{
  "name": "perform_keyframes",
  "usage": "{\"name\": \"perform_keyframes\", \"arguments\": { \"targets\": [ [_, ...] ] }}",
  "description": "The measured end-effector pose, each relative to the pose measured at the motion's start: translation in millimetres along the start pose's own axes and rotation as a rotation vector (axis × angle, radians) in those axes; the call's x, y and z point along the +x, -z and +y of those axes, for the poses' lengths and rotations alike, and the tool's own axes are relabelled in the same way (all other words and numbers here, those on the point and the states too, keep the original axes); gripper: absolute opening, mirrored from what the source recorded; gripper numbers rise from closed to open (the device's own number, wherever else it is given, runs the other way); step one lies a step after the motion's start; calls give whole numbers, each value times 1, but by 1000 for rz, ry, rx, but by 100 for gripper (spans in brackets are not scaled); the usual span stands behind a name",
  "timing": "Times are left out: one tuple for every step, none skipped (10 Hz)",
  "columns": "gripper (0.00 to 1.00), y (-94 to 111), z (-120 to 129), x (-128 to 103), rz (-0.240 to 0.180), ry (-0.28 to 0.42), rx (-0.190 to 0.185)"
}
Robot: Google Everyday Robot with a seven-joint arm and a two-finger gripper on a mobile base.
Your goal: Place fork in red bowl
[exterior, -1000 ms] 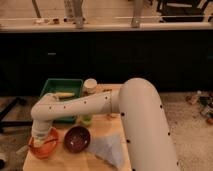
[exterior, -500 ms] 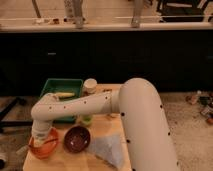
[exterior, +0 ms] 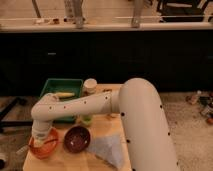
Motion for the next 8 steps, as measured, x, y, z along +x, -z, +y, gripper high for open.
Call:
{"name": "perform_keyframes", "arguments": {
  "targets": [
    [74,0,0,0,0,0,0],
    [79,0,0,0,0,0,0],
    [80,0,0,0,0,0,0],
    [80,0,0,0,0,0,0],
    [80,0,0,0,0,0,0],
    [80,0,0,0,0,0,0],
    [80,0,0,0,0,0,0],
    [80,0,0,0,0,0,0]
  ]
}}
